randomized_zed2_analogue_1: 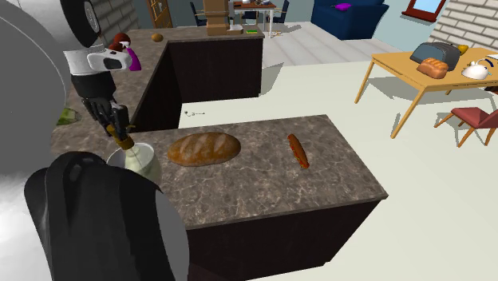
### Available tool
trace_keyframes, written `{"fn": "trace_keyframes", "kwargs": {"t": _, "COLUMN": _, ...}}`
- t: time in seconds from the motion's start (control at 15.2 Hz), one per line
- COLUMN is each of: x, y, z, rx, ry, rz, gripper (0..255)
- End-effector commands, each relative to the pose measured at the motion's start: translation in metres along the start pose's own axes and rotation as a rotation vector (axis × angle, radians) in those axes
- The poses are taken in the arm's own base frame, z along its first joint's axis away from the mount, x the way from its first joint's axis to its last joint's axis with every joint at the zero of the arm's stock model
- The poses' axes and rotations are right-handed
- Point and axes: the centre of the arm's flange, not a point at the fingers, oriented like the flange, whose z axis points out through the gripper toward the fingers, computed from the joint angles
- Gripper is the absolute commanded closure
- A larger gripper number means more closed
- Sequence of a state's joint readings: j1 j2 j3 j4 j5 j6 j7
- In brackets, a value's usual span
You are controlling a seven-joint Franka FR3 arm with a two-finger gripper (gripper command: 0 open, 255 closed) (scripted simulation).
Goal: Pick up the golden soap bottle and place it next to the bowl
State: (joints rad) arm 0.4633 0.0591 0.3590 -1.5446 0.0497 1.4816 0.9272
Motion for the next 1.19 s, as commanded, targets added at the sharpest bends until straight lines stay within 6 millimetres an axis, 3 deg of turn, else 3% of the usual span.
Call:
{"fn": "trace_keyframes", "kwargs": {"t": 0.0, "x": -0.019, "y": -0.018, "z": 0.0, "rx": 0.0, "ry": 0.0, "rz": 0.002, "gripper": 255}}
{"fn": "trace_keyframes", "kwargs": {"t": 0.2, "x": -0.048, "y": -0.048, "z": 0.002, "rx": 0.0, "ry": 0.0, "rz": 0.002, "gripper": 255}}
{"fn": "trace_keyframes", "kwargs": {"t": 1.12, "x": -0.039, "y": -0.052, "z": 0.075, "rx": 0.0, "ry": 0.0, "rz": 0.002, "gripper": 255}}
